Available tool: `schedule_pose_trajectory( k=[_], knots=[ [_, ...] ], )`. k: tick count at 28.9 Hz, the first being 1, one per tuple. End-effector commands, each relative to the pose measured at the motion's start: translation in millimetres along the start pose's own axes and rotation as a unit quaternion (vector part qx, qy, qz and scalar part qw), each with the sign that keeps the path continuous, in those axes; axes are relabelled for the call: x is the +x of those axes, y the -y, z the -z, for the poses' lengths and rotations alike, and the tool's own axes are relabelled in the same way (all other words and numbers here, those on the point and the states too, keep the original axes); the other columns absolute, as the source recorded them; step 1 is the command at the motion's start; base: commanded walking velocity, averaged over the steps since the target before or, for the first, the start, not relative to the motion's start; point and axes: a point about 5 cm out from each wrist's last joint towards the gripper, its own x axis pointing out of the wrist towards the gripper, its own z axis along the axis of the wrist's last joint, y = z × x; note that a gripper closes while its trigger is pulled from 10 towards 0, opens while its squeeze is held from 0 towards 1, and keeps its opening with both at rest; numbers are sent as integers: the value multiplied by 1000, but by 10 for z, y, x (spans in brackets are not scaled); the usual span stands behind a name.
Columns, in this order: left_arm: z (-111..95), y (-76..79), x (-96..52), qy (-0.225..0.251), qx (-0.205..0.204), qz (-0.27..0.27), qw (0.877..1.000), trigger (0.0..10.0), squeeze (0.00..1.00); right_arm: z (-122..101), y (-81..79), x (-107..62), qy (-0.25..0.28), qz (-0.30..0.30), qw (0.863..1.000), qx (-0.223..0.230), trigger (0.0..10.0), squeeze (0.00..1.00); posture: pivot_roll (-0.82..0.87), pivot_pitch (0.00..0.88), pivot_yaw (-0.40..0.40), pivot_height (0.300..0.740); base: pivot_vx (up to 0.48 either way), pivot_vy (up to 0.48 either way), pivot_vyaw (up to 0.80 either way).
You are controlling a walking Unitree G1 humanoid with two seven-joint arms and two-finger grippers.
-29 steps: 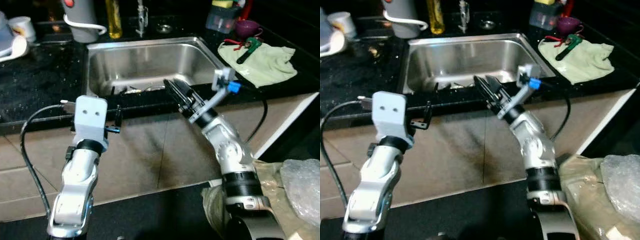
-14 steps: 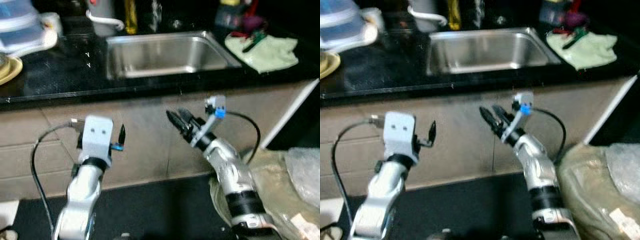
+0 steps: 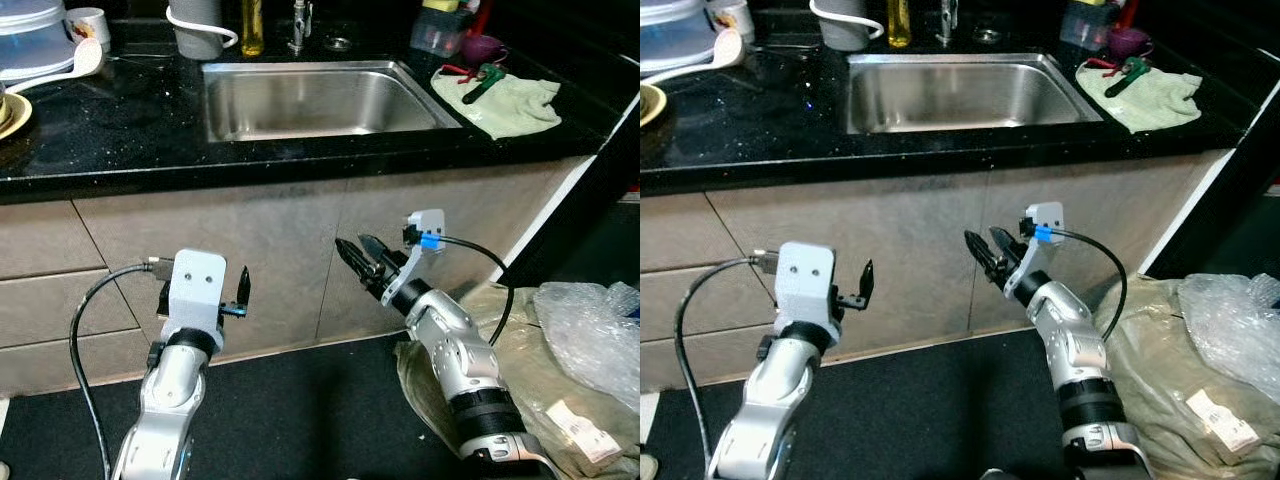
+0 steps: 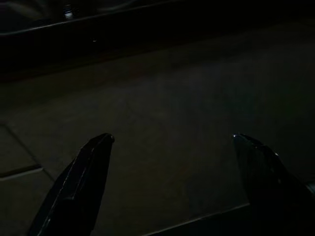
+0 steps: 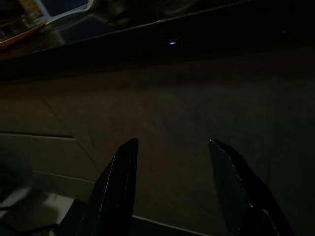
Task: Kitchen organization
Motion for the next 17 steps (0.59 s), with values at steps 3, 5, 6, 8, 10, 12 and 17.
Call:
schedule_pose_trajectory(
  k=[3,5,6,8,10,12,17],
  knots=[
    [29,35,10,-1,6,5,1000,10000,0,2,-36,37,-2,-11,1000,-8,10000,0,-7,15,-61,732,0,0,800],
    [29,39,14,0,7,6,1000,10000,0,5,-37,40,-2,-12,1000,-7,10000,0,-4,16,-63,732,0,0,800],
    [29,39,14,0,7,6,1000,10000,0,5,-37,40,-2,-12,1000,-7,10000,0,-4,16,-63,732,0,0,800],
    [30,39,24,1,6,6,1000,10000,0,8,-43,54,-5,-17,1000,-5,10000,0,17,24,-62,732,0,0,800],
    [34,37,28,1,5,6,1000,10000,0,11,-46,60,-6,-19,1000,-4,10000,0,17,24,-62,732,0,0,800],
    [37,32,34,1,7,7,1000,10000,0,15,-51,68,-6,-22,1000,-3,10000,0,37,26,-61,732,0,0,800],
    [57,8,35,3,9,14,1000,10000,0,37,-93,89,-4,-34,999,5,10000,0,68,12,-58,732,0,0,800]
  ],
)
